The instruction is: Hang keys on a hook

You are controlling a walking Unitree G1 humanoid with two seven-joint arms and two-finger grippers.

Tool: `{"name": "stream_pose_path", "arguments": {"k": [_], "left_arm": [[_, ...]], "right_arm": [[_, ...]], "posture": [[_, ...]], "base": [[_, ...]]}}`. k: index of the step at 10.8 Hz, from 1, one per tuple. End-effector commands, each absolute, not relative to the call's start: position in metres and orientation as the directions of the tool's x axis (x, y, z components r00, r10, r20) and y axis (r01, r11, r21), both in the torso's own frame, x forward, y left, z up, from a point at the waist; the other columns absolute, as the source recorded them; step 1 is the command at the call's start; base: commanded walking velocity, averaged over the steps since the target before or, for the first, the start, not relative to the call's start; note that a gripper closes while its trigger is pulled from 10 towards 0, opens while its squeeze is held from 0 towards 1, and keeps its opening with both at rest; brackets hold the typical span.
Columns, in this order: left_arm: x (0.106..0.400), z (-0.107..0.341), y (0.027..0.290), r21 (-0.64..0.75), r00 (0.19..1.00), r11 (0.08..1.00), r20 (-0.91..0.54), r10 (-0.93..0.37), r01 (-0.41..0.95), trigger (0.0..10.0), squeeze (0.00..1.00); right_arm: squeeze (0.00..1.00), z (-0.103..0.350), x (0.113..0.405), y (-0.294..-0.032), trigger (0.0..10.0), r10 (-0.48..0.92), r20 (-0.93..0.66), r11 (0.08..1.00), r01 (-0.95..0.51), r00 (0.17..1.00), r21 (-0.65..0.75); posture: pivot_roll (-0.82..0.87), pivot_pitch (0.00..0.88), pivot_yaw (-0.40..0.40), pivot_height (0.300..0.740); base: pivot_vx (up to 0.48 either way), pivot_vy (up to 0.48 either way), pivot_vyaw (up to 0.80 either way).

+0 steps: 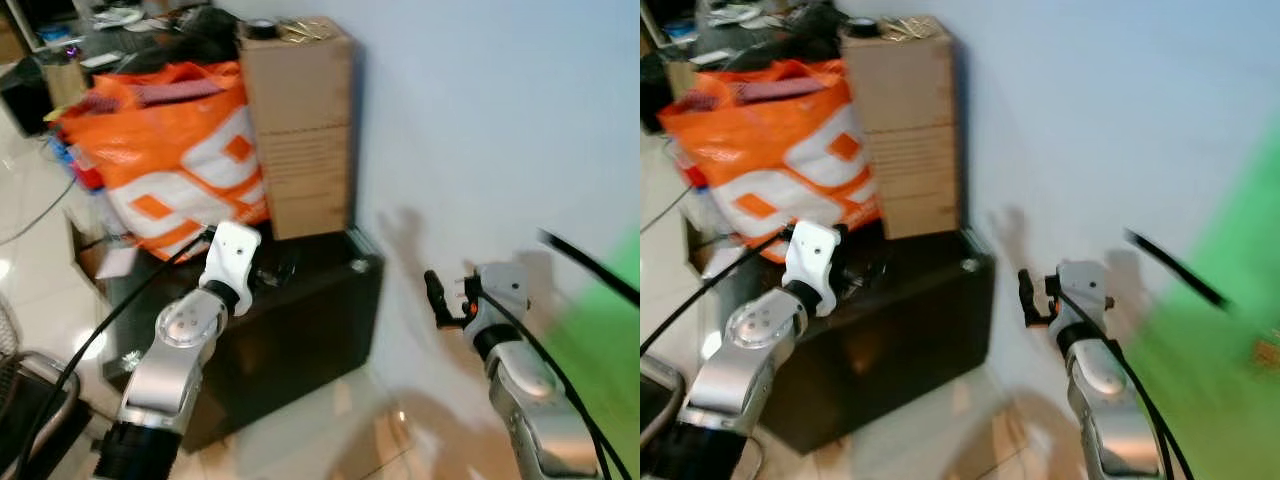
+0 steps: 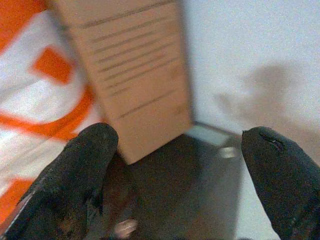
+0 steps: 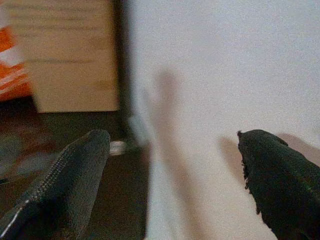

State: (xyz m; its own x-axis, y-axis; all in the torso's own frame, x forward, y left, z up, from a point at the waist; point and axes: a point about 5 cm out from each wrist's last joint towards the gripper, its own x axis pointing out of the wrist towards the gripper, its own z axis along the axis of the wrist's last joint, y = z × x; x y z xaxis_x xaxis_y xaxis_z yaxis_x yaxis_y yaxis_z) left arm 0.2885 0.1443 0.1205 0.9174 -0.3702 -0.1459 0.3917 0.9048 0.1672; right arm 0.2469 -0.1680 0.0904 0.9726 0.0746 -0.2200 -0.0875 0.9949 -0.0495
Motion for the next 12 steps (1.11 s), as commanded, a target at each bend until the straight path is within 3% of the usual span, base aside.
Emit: {"name": "stream_pose_path", "arguments": {"k": [1, 9, 12], "left_arm": [[0.288, 0.1207, 0.1511, 0.18, 0.925, 0.911, -0.155, -0.347, 0.372, 10.0, 0.0], [0.2872, 0.1218, 0.149, 0.193, 0.925, 0.908, -0.151, -0.348, 0.372, 10.0, 0.0], [0.2872, 0.1221, 0.1482, 0.197, 0.928, 0.908, -0.143, -0.345, 0.369, 10.0, 0.0]], "right_arm": [[1.0, 0.0932, 0.2482, -0.1605, 10.0, 0.122, -0.216, 0.989, -0.136, 0.969, -0.053], [1.0, 0.0941, 0.2531, -0.1626, 10.0, 0.17, -0.216, 0.978, -0.192, 0.961, -0.084], [1.0, 0.094, 0.2546, -0.1659, 10.0, 0.16, -0.213, 0.98, -0.182, 0.964, -0.083]], "posture": [[-0.1, 0.0, 0.024, 0.74], [-0.08, 0.0, 0.001, 0.74], [-0.08, 0.0, -0.01, 0.74]], "base": [[0.375, 0.0, 0.8], [0.352, 0.0, 0.8], [0.331, 0.0, 0.0]]}}
